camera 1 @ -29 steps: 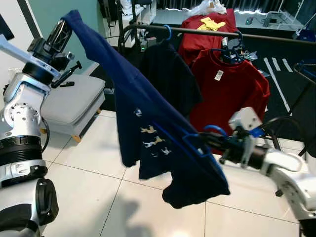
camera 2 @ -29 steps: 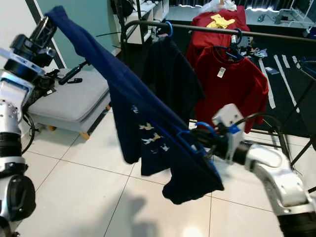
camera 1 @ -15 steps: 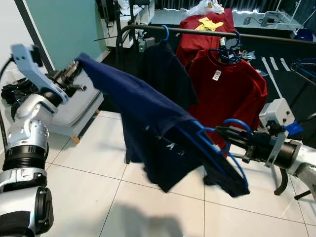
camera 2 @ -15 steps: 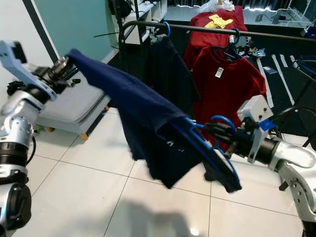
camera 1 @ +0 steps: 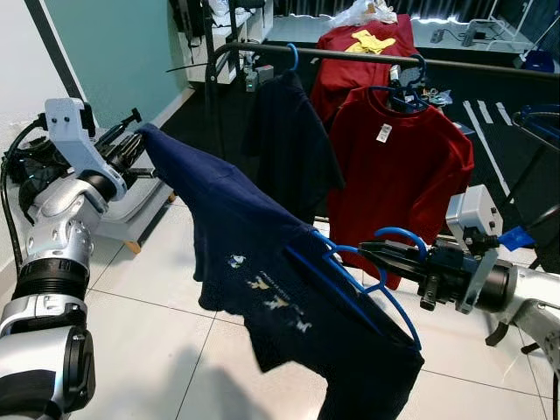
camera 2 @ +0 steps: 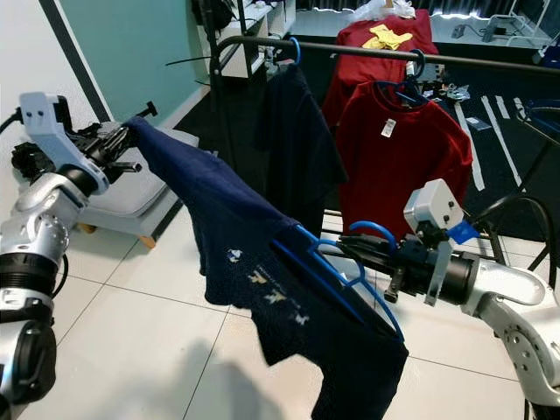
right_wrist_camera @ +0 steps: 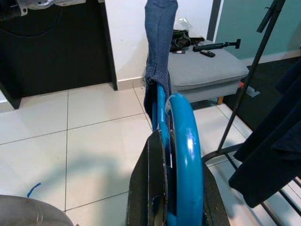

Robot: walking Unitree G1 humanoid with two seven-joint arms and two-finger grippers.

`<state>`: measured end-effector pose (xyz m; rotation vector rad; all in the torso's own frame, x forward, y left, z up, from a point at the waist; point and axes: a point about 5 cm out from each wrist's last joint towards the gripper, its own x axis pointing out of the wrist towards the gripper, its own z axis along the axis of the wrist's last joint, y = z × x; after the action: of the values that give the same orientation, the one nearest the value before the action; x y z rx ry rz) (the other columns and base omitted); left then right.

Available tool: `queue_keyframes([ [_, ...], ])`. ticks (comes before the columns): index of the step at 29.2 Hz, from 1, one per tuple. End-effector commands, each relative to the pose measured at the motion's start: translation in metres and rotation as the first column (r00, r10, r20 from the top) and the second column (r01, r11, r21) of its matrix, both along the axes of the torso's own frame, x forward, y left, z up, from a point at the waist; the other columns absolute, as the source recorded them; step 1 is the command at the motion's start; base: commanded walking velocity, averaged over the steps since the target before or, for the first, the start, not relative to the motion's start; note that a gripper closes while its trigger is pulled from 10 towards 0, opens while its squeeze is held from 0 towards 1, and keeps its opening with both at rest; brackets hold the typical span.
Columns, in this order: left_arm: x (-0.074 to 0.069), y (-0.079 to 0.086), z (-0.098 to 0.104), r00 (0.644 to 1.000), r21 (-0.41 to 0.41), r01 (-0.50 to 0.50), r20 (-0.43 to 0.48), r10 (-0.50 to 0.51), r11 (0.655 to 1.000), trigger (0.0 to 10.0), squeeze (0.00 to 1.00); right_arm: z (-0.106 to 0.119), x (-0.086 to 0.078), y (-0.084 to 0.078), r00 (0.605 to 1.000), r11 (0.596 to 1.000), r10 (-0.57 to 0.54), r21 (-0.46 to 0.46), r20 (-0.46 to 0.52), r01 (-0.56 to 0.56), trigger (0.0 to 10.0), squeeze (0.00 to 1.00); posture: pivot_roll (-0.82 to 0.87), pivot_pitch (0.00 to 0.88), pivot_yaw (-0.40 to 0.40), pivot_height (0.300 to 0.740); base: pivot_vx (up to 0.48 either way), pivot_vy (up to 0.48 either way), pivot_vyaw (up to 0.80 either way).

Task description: Hang hanger

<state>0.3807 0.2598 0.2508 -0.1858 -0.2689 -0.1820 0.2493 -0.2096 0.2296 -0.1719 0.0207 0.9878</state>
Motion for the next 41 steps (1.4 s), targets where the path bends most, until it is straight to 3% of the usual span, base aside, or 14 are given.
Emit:
queue_keyframes([
  [1, -0.002, 0.011, 0.012, 0.999, 0.011, -0.034, 0.038, 0.033, 0.999, 10.0, 0.0, 0.004, -0.001, -0.001, 1.0, 1.0, 0.002, 0.013, 0.011, -0.002, 0.0, 0.0, -0.02, 0.083, 0.033, 0.74, 0.0, 0.0, 0.0],
  [4, -0.001, 0.011, 0.012, 0.999, 0.017, -0.034, 0.037, 0.033, 0.999, 10.0, 0.0, 0.006, -0.001, -0.001, 1.0, 1.0, -0.002, 0.02, 0.016, 0.002, 0.0, 0.0, -0.02, 0.083, 0.033, 0.74, 0.0, 0.0, 0.0],
  [9, -0.002, 0.02, -0.008, 0.997, 0.052, -0.065, -0.043, 0.067, 0.997, 10.0, 0.0, 0.01, -0.004, -0.024, 0.999, 0.997, -0.049, -0.059, -0.02, 0.048, 0.0, 0.0, -0.02, 0.085, 0.03, 0.74, 0.0, 0.0, 0.0],
  [15, -0.003, 0.006, -0.035, 0.993, 0.037, 0.021, -0.119, -0.017, 0.999, 10.0, 0.0, 0.011, -0.007, -0.045, 0.994, 0.986, -0.099, -0.139, -0.054, 0.09, 0.0, 0.0, -0.03, 0.086, 0.026, 0.74, 0.0, 0.0, 0.0],
  [17, -0.004, -0.022, -0.051, 0.978, 0.006, 0.153, -0.142, -0.151, 0.988, 10.0, 0.0, 0.023, -0.004, -0.044, 0.996, 0.99, -0.094, -0.105, -0.009, 0.092, 0.0, 0.0, -0.03, 0.086, 0.026, 0.74, 0.0, 0.0, 0.0],
  [18, -0.004, -0.022, -0.051, 0.978, 0.006, 0.153, -0.142, -0.151, 0.988, 10.0, 0.0, 0.023, -0.004, -0.044, 0.996, 0.99, -0.094, -0.105, -0.009, 0.092, 0.0, 0.0, -0.03, 0.086, 0.026, 0.74, 0.0, 0.0, 0.0],
  [21, -0.011, -0.061, -0.068, 0.929, -0.008, 0.336, -0.161, -0.333, 0.942, 10.0, 0.0, 0.033, -0.002, -0.038, 0.998, 0.996, -0.061, -0.071, 0.021, 0.062, 0.0, 0.0, -0.03, 0.086, 0.025, 0.74, 0.0, 0.0, 0.0],
  [25, -0.017, -0.075, -0.079, 0.897, 0.023, 0.408, -0.195, -0.396, 0.913, 10.0, 0.0, 0.033, -0.001, -0.035, 0.999, 0.996, -0.031, -0.08, 0.011, 0.032, 0.0, 0.0, -0.03, 0.087, 0.021, 0.74, 0.0, 0.0, 0.0],
  [27, -0.019, -0.077, -0.084, 0.888, 0.044, 0.423, -0.219, -0.405, 0.905, 10.0, 0.09, 0.034, -0.001, -0.035, 1.0, 0.996, -0.016, -0.089, 0.004, 0.016, 0.0, 0.0, -0.03, 0.088, 0.019, 0.74, 0.0, 0.0, 0.0],
  [28, -0.019, -0.074, -0.088, 0.889, 0.073, 0.415, -0.242, -0.388, 0.907, 10.0, 1.0, 0.035, -0.001, -0.034, 1.0, 0.995, -0.001, -0.097, -0.002, 0.001, 0.0, 0.0, -0.03, 0.087, 0.018, 0.74, 0.0, 0.0, 0.0],
  [36, -0.024, -0.046, -0.088, 0.9, 0.226, 0.391, -0.298, -0.319, 0.892, 10.0, 1.0, 0.035, -0.005, -0.039, 0.997, 0.987, 0.052, -0.151, -0.063, -0.061, 0.0, 0.0, -0.03, 0.088, 0.017, 0.74, 0.0, 0.0, 0.0],
  [37, -0.03, -0.037, -0.084, 0.887, 0.283, 0.425, -0.318, -0.334, 0.86, 10.0, 1.0, 0.033, -0.007, -0.042, 0.994, 0.981, 0.056, -0.178, -0.093, -0.072, 0.0, 0.0, -0.03, 0.086, 0.014, 0.74, 0.0, 0.0, 0.0],
  [40, -0.033, -0.033, -0.083, 0.879, 0.313, 0.446, -0.331, -0.343, 0.839, 10.0, 1.0, 0.032, -0.008, -0.044, 0.993, 0.98, 0.058, -0.186, -0.104, -0.076, 0.0, 0.0, -0.03, 0.086, 0.014, 0.74, 0.0, 0.0, 0.0],
  [41, -0.041, -0.025, -0.077, 0.855, 0.373, 0.503, -0.343, -0.388, 0.78, 10.0, 1.0, 0.031, -0.01, -0.047, 0.99, 0.976, 0.059, -0.203, -0.127, -0.084, 0.0, 0.0, -0.04, 0.084, 0.016, 0.74, 0.0, 0.0, 0.0],
])
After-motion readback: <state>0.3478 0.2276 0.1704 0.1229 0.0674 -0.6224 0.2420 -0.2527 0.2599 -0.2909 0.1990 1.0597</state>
